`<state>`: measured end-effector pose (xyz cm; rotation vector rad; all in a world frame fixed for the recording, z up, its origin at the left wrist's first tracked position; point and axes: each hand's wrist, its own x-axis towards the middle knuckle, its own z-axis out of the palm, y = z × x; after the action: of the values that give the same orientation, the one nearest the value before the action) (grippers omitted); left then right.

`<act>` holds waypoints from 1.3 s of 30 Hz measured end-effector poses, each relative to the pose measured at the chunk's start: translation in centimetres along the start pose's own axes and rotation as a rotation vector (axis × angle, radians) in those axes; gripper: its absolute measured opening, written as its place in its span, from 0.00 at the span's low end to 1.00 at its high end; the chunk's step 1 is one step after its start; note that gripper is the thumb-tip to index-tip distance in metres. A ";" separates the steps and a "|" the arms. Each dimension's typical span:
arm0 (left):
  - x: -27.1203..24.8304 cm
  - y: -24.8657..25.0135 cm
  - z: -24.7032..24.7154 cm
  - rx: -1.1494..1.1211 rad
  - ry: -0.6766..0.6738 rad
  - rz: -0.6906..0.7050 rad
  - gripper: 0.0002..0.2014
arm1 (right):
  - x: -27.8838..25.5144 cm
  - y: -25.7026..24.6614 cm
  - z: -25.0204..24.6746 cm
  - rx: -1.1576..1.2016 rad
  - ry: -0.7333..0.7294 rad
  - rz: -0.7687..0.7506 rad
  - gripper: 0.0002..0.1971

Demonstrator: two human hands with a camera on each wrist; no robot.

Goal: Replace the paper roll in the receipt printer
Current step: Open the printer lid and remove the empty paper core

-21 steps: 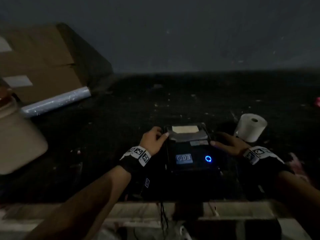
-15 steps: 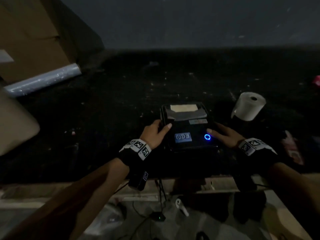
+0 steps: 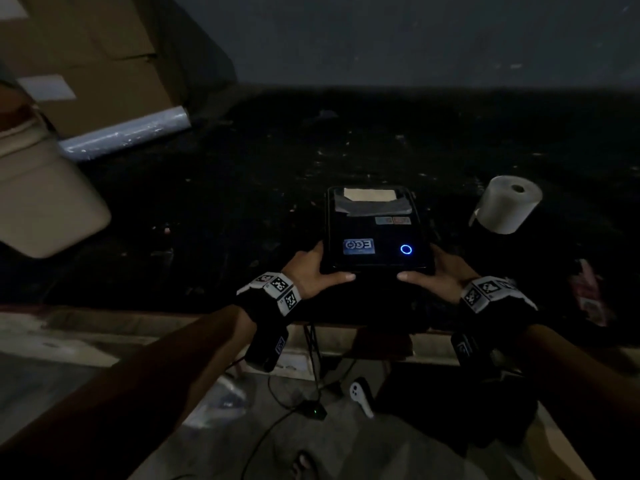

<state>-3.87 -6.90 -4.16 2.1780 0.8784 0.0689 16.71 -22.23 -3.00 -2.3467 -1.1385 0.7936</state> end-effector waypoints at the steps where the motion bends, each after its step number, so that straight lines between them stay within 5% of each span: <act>1: -0.2 0.1 0.1 0.001 0.006 -0.016 0.43 | -0.2 0.0 0.0 -0.035 0.020 -0.012 0.44; 11: -0.8 0.6 0.9 -0.122 0.077 -0.038 0.35 | -0.5 -0.4 -0.4 0.001 0.101 -0.053 0.43; 18: 0.8 3.7 -3.1 -0.157 0.330 0.023 0.27 | 0.4 -4.9 -5.2 -0.106 0.098 -0.080 0.33; 26: 5.7 6.4 -7.7 -0.053 0.690 0.094 0.29 | 2.5 -8.3 -6.8 0.023 0.433 -0.062 0.29; 35: 9.2 5.2 -9.1 -0.075 0.614 0.409 0.22 | 6.4 -10.2 -8.2 -0.132 0.557 -0.162 0.20; 39: 10.9 5.2 -10.1 -0.139 0.511 0.337 0.23 | 8.5 -10.9 -9.4 -0.111 0.534 -0.123 0.19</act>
<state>4.28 3.82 4.07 2.1855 0.7343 0.8575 20.85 -10.14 7.78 -2.3388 -1.0880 0.0454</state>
